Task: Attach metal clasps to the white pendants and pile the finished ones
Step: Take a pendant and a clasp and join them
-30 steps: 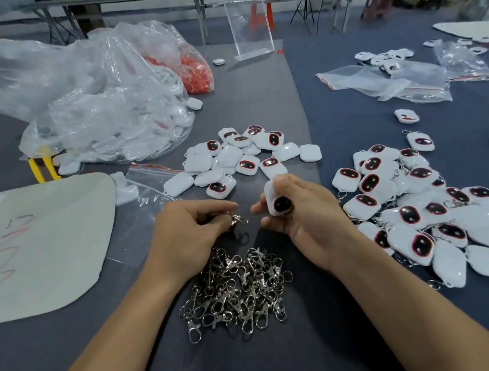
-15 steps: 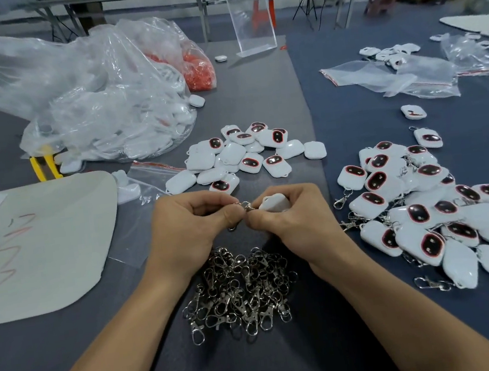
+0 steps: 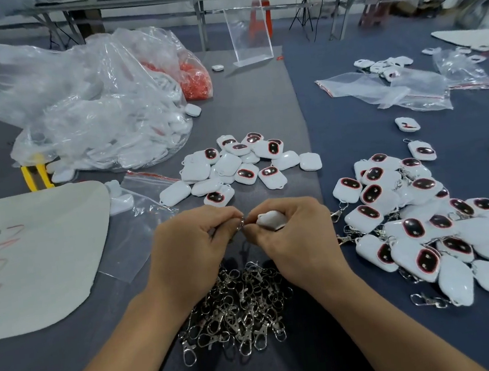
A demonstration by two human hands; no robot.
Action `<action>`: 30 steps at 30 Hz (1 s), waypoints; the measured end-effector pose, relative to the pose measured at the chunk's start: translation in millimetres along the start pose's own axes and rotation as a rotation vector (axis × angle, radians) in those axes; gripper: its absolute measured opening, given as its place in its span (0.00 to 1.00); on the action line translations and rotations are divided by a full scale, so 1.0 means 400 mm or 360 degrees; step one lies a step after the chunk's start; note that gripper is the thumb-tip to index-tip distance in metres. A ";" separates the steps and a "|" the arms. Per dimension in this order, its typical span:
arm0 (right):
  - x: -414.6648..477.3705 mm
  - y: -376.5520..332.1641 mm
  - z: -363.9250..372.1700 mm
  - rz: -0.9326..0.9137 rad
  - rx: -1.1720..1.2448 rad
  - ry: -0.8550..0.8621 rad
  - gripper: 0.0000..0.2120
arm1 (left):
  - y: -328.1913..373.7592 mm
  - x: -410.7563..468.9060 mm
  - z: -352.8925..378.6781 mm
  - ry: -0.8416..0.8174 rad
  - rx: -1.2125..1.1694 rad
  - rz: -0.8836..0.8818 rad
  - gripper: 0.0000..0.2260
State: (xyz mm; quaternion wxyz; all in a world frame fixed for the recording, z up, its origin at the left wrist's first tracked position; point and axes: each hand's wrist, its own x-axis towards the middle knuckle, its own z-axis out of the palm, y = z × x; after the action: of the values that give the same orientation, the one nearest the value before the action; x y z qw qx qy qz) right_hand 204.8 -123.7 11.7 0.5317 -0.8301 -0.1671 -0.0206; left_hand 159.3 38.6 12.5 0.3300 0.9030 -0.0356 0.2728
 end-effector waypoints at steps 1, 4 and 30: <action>-0.001 0.000 0.002 0.0004 -0.0013 0.0003 0.08 | 0.001 0.000 -0.002 -0.0025 0.0027 0.0045 0.05; 0.000 0.002 0.004 0.0003 -0.0084 0.0078 0.07 | 0.000 -0.002 -0.004 -0.0069 0.0068 0.0135 0.05; 0.017 0.011 -0.004 -0.0097 0.0003 0.0088 0.07 | 0.023 0.004 0.012 0.0019 -0.0288 -0.0226 0.06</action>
State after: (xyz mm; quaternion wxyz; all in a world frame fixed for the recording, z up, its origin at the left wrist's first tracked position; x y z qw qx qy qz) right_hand 212.6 -125.1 10.1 0.5360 -0.8232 -0.1775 -0.0596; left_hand 160.6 28.7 15.8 0.4288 0.8682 0.0059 0.2497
